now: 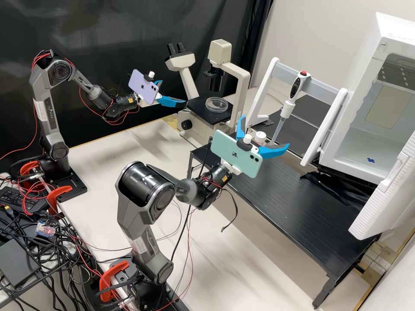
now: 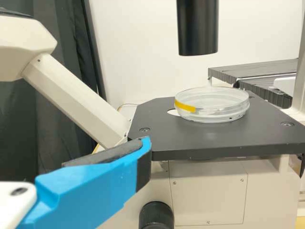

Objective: Move the petri dish to the microscope

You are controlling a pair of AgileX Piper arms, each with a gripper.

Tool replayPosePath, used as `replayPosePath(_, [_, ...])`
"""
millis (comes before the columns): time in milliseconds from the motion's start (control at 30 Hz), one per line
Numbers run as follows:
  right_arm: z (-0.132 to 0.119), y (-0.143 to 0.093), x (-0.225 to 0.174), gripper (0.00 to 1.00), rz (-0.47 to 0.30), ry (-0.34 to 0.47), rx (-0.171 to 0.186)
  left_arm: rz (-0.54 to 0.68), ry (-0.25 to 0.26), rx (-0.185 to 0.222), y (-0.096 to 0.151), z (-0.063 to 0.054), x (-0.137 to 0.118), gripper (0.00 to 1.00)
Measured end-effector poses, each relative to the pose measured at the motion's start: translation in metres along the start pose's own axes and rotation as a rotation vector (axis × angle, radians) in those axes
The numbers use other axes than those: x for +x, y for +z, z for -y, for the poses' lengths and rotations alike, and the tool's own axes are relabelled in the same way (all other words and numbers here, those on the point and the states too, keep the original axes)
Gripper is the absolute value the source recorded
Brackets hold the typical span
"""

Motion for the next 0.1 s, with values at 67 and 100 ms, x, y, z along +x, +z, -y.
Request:
replayPosePath(67, [-0.0013,0.0073,-0.0057,1.00,0.030,0.001,-0.001,0.000,0.000,0.000,0.0000,0.0000,0.0000,1.00])
replayPosePath(100, [-0.0019,0.0104,-0.0081,1.00,0.040,0.000,0.000,0.000,0.000,0.000,0.0000,0.0000,0.0000,1.00])
